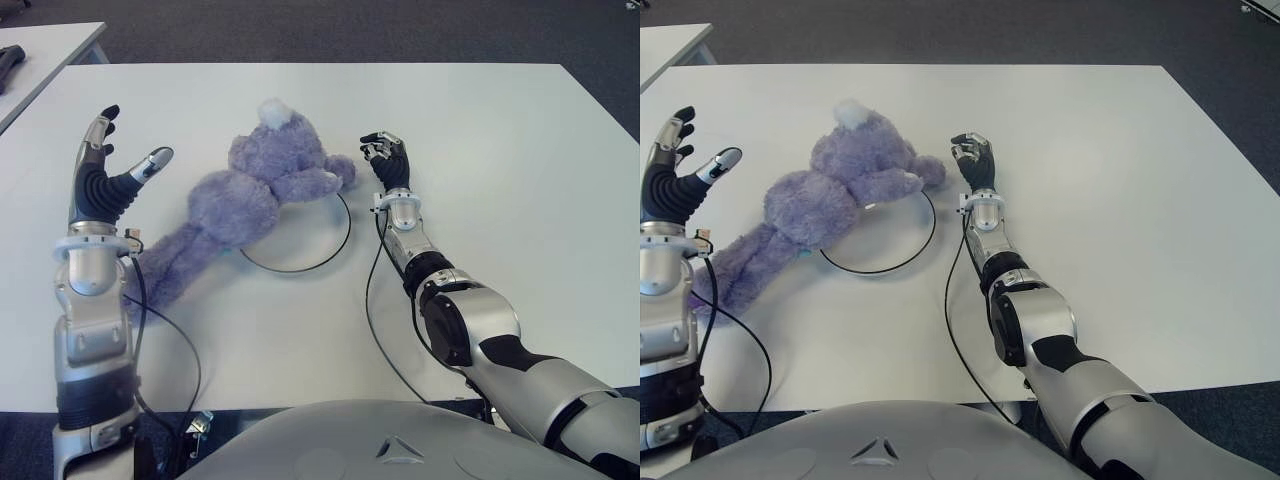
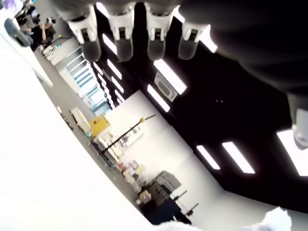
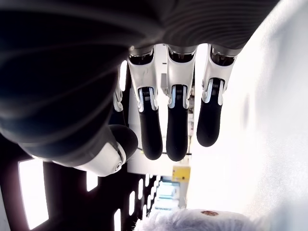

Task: Put the doll into the plate.

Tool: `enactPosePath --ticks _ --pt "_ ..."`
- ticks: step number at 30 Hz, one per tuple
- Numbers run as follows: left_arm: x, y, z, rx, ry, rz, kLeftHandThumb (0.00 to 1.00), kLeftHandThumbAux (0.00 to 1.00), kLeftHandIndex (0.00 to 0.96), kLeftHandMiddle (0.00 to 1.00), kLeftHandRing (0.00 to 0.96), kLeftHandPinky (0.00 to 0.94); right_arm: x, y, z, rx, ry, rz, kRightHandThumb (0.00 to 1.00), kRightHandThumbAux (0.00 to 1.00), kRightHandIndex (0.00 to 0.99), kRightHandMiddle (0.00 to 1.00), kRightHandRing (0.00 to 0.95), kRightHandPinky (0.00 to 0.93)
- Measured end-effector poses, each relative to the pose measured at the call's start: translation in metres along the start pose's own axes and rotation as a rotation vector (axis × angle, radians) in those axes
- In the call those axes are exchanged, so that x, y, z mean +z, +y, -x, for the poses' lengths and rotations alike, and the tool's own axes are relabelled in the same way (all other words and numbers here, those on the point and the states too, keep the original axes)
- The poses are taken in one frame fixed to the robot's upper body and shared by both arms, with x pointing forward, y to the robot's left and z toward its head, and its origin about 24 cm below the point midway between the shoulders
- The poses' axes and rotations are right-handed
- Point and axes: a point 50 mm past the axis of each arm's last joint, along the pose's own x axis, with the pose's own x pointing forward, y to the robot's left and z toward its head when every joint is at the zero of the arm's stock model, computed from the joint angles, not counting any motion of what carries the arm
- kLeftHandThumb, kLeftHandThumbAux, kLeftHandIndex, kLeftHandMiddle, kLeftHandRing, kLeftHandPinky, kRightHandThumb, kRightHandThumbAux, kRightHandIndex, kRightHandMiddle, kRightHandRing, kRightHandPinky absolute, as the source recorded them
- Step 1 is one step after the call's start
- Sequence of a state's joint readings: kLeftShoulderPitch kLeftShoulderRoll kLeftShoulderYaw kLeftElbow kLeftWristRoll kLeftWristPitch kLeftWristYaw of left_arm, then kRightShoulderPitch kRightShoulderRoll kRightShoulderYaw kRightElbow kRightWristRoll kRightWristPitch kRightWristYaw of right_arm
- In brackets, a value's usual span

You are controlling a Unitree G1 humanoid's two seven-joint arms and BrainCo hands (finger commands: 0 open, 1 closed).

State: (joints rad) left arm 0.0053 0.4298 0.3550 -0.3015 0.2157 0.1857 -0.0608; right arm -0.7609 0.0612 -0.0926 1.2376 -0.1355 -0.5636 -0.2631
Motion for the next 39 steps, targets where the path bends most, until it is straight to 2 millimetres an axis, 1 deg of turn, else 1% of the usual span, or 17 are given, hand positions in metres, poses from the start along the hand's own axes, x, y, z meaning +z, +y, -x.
enactPosePath --ticks 8,14,19,28,36,39 --pt "0.003 0.031 -0.027 -0.005 0.027 0.031 0.0 0.391 0.0 0.0 0.0 0.0 0.0 0.001 0.0 0.005 0.0 -0.002 0.684 0.737 0.411 0.363 0.359 0.344" --pt "0.006 0.039 -0.035 -0.036 0.031 0.05 0.0 0.403 0.0 0.002 0.0 0.0 0.0 0.002 0.0 0.007 0.0 -0.003 0.684 0.737 0.412 0.364 0.356 0.336" --pt "0.004 0.035 -0.034 -0.062 0.052 0.065 0.0 0.407 0.0 0.015 0.0 0.0 0.0 0.002 0.0 0.006 -0.001 -0.002 0.685 0.737 0.412 0.364 0.355 0.339" --pt "-0.002 0.015 -0.033 -0.123 0.09 0.092 0.0 0.416 0.0 0.034 0.0 0.0 0.0 0.001 0.0 0.006 -0.001 0.001 0.682 0.738 0.411 0.363 0.353 0.332" --pt "-0.009 0.005 -0.043 -0.153 0.128 0.111 0.0 0.413 0.0 0.04 0.013 0.0 0.0 0.002 0.0 0.007 -0.001 0.0 0.68 0.738 0.41 0.363 0.354 0.334" --pt "-0.01 0.001 -0.047 -0.169 0.134 0.118 0.0 0.427 0.0 0.041 0.015 0.0 0.0 0.002 0.0 0.007 -0.001 -0.001 0.68 0.738 0.41 0.363 0.355 0.339"
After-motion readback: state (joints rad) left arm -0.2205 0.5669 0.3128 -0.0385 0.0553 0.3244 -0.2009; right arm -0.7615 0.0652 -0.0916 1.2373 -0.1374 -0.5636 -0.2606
